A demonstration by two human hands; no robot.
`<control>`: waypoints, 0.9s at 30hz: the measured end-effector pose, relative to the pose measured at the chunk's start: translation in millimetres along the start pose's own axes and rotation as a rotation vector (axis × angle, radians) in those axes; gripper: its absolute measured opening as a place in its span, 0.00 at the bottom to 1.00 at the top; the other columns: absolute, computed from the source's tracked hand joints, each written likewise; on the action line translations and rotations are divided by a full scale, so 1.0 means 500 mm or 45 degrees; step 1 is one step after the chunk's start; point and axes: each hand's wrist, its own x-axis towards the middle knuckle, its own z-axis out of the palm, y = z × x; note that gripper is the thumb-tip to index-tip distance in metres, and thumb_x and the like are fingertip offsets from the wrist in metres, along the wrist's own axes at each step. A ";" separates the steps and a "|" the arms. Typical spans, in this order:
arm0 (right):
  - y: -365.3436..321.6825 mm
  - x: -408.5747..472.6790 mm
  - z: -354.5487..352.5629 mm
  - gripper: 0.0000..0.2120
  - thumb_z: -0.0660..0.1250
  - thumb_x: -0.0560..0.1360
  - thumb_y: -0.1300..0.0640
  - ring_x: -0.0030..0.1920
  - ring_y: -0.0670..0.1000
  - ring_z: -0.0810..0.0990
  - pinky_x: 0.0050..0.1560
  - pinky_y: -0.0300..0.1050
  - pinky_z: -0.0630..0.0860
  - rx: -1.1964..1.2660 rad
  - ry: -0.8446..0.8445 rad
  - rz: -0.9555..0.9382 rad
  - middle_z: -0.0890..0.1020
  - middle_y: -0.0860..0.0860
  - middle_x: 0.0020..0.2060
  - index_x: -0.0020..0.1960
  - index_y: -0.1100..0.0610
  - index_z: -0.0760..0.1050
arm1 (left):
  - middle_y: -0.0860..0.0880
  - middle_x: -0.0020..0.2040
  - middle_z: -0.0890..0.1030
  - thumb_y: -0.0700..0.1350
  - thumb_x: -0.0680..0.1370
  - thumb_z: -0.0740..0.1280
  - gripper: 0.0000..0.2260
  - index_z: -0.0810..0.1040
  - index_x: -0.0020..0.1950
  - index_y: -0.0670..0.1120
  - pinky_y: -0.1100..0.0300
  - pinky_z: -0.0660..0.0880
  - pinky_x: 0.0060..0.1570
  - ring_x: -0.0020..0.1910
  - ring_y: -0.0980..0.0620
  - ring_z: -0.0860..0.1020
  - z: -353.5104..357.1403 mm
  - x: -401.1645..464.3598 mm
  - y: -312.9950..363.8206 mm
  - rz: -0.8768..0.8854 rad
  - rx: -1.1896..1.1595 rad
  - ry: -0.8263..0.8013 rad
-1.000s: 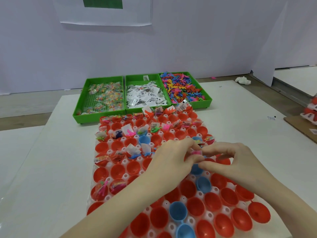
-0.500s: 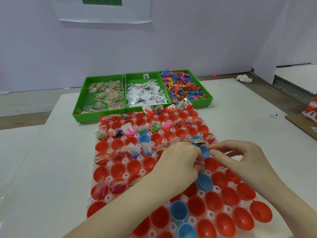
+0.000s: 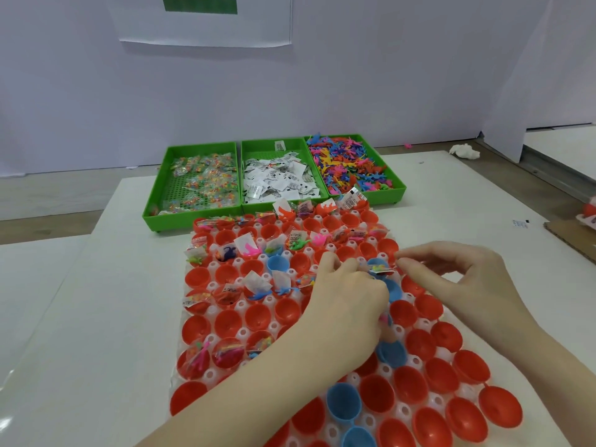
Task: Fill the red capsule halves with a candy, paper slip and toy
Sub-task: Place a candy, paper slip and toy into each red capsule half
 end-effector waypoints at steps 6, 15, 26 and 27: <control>-0.021 0.099 0.001 0.11 0.71 0.70 0.63 0.31 0.44 0.79 0.35 0.33 0.76 0.104 0.028 -0.068 0.82 0.43 0.33 0.37 0.46 0.79 | 0.55 0.53 0.79 0.64 0.68 0.67 0.23 0.77 0.59 0.54 0.57 0.48 0.43 0.54 0.53 0.69 -0.011 -0.015 -0.026 -0.018 -0.203 0.218; 0.098 0.316 0.061 0.14 0.63 0.76 0.61 0.54 0.49 0.75 0.50 0.39 0.68 -0.118 -0.015 0.277 0.78 0.57 0.58 0.61 0.62 0.75 | 0.46 0.37 0.83 0.50 0.75 0.67 0.12 0.83 0.40 0.43 0.52 0.75 0.48 0.39 0.48 0.79 -0.064 -0.033 -0.272 -0.697 -0.802 0.958; 0.190 0.394 0.105 0.20 0.54 0.79 0.44 0.67 0.58 0.66 0.66 0.52 0.57 -0.862 -0.262 0.533 0.71 0.54 0.67 0.67 0.51 0.69 | 0.41 0.66 0.73 0.56 0.79 0.59 0.21 0.72 0.67 0.46 0.53 0.67 0.59 0.63 0.41 0.71 -0.028 -0.026 -0.538 -1.055 -0.279 0.218; 0.192 0.395 0.107 0.19 0.58 0.78 0.45 0.65 0.59 0.68 0.64 0.51 0.59 -0.793 -0.199 0.549 0.73 0.55 0.65 0.65 0.52 0.72 | 0.42 0.67 0.73 0.59 0.79 0.56 0.23 0.71 0.69 0.48 0.52 0.66 0.60 0.64 0.41 0.71 -0.025 -0.018 -0.536 -1.062 -0.169 0.101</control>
